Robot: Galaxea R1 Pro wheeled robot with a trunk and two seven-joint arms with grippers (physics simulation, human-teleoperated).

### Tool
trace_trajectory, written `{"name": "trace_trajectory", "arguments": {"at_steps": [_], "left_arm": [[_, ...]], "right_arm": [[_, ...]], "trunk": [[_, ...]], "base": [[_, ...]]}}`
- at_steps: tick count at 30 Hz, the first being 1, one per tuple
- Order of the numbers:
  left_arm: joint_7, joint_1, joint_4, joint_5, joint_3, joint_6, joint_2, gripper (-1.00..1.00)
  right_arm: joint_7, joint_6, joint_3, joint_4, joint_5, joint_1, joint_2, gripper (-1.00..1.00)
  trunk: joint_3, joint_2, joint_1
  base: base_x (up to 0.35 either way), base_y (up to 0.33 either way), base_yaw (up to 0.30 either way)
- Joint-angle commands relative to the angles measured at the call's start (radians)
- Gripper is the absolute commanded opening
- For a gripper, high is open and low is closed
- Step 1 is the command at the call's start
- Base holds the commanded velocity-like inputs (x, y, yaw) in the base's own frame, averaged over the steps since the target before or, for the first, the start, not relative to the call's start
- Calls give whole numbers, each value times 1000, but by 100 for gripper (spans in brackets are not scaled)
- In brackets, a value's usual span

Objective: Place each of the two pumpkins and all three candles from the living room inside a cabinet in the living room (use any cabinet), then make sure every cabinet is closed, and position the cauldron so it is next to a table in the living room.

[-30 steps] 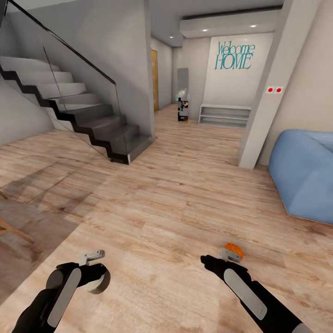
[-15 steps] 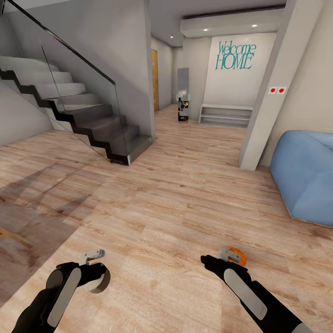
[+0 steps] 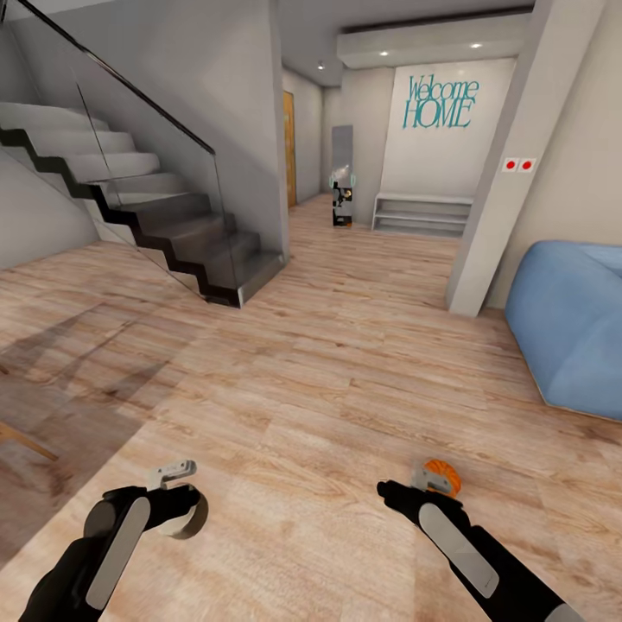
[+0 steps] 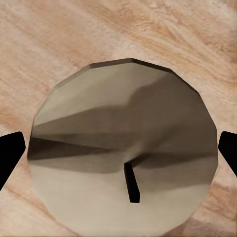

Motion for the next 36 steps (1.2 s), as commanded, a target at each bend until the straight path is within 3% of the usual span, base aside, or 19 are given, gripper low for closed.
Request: {"name": "trace_trajectory", "arguments": {"at_steps": [1, 7, 14, 23, 32, 34, 36], "left_arm": [[9, -1, -2, 10, 1, 4, 0, -100], [12, 0, -4, 10, -5, 3, -4, -100], [9, 0, -4, 13, -3, 11, -2, -100], [8, 2, -51, 21, -3, 20, 0, -100], [8, 3, -54, 24, -2, 21, -2, -100], [8, 3, -56, 24, -1, 21, -2, -100], [8, 3, -57, 24, 0, 31, -3, -100]], "right_arm": [[-7, 11, 3, 17, -6, -1, -1, 100], [-12, 71, -6, 66, -13, -1, -1, 100], [-148, 204, -122, 38, -14, -1, 3, 100], [-165, 261, -128, 6, -17, -1, 10, 100], [-142, 253, -125, 28, -21, -1, 18, 100], [-119, 249, -124, 62, -21, -1, 30, 100], [-86, 245, -121, 115, -14, -1, 60, 100]], "trunk": [[-4, -8, 4], [-23, -50, 27], [-45, -99, 54], [-73, -162, 88], [-101, -225, 123], [-108, -239, 130], [-114, -253, 138]], "base": [[0, 0, 0], [0, 0, 0], [0, 0, 0], [0, 0, 0], [0, 0, 0], [0, 0, 0], [0, 0, 0]]}}
